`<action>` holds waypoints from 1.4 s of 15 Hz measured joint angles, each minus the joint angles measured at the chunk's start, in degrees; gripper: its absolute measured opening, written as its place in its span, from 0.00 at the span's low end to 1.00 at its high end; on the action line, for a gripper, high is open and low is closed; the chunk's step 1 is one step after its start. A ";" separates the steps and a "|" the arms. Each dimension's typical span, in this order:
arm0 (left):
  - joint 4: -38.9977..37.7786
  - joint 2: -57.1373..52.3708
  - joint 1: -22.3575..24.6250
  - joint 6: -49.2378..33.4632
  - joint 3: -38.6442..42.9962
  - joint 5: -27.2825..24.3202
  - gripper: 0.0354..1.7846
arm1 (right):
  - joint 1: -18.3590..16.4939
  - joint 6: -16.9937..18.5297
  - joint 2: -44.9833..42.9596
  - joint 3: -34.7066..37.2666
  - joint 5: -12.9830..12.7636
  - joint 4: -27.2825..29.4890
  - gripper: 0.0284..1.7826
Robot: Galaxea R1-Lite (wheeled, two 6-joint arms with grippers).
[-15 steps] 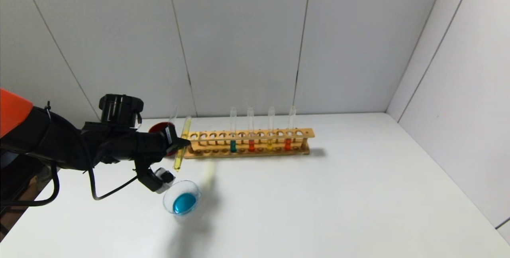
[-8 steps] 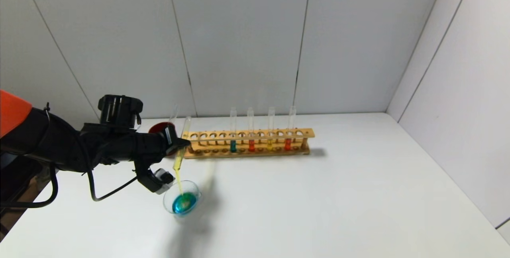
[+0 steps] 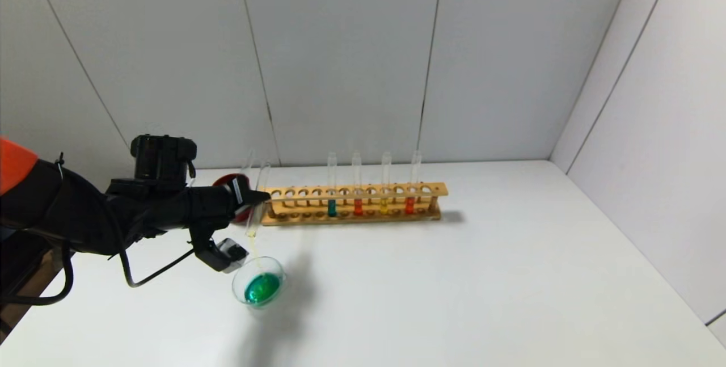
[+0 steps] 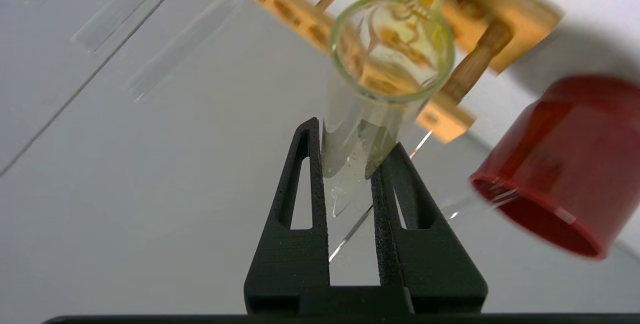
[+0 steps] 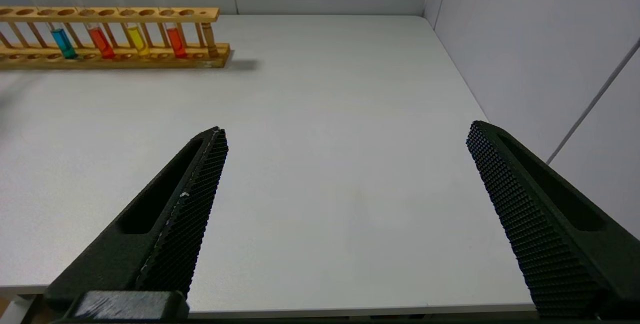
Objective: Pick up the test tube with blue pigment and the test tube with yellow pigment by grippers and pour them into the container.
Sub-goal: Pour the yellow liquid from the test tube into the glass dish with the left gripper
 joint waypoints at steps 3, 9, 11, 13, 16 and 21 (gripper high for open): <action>-2.54 -0.83 -0.02 0.05 2.67 0.00 0.15 | 0.00 -0.02 0.00 0.00 0.00 0.02 0.98; -2.63 -2.18 -0.05 0.55 3.49 0.04 0.15 | 0.00 -0.02 0.00 0.00 -0.01 0.00 0.98; -2.63 -3.15 -0.11 0.83 4.07 0.15 0.15 | 0.02 0.00 0.00 0.00 -0.01 0.00 0.98; -2.76 -4.36 -0.30 0.94 5.40 0.28 0.15 | 0.02 -0.02 0.00 0.00 0.00 0.00 0.98; -3.90 -5.51 -1.38 1.77 5.78 0.15 0.15 | -0.02 0.00 0.00 0.00 0.00 0.00 0.98; -6.03 -6.90 -2.23 4.28 5.81 0.00 0.15 | -0.02 -0.02 0.00 0.00 0.00 0.00 0.98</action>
